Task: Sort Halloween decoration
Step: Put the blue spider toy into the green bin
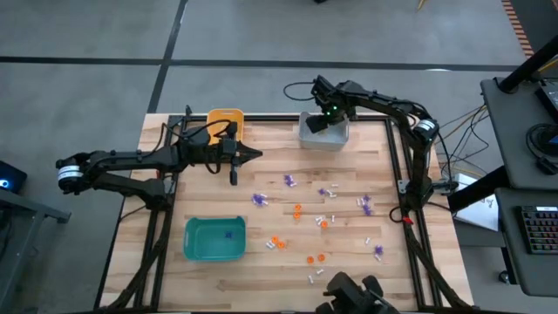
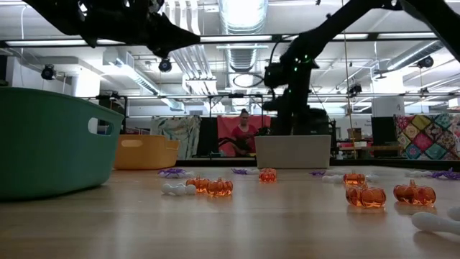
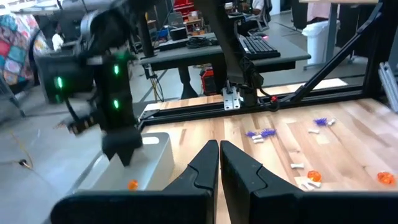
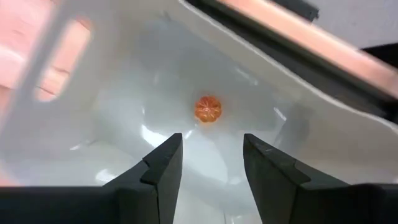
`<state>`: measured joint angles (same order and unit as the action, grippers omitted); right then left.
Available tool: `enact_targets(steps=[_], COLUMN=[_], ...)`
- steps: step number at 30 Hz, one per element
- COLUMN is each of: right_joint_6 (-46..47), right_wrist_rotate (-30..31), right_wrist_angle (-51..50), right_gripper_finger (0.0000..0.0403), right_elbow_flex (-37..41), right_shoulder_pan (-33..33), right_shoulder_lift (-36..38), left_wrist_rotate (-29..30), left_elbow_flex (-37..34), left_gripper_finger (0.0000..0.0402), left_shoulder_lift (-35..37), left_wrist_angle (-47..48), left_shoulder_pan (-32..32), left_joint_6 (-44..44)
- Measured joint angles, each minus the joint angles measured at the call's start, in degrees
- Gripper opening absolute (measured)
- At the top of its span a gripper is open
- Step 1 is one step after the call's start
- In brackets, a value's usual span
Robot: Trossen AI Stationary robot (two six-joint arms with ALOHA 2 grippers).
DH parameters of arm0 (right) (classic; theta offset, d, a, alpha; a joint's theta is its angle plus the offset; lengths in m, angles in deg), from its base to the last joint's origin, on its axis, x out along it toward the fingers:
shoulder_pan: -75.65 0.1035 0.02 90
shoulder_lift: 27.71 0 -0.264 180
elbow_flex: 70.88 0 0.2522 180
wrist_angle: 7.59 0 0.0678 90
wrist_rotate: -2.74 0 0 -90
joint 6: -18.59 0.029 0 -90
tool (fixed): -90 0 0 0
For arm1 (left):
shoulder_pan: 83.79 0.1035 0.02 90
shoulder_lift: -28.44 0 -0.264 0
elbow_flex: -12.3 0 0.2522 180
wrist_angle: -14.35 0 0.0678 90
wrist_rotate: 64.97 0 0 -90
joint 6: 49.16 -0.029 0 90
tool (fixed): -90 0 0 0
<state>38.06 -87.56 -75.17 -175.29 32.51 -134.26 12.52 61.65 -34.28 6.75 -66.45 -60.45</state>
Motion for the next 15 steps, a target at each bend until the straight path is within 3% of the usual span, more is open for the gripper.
enact_targets(steps=[8,15], right_joint_6=[0.0,-0.3], right_wrist_rotate=[-0.1,0.3], right_wrist_angle=[-2.7,-3.4], right_gripper_finger=[0.0150,0.0144], right_elbow_flex=[0.0,1.9], right_shoulder_pan=[3.5,13.0], right_shoulder_lift=[11.3,20.2], left_wrist_rotate=[0.0,-0.1], left_elbow_flex=[0.0,0.0], left_gripper_finger=[0.0000,0.0000], left_shoulder_lift=[0.0,0.0], left_wrist_angle=[2.0,3.3], left_shoulder_pan=[0.0,-0.1], left_joint_6=[4.9,8.4])
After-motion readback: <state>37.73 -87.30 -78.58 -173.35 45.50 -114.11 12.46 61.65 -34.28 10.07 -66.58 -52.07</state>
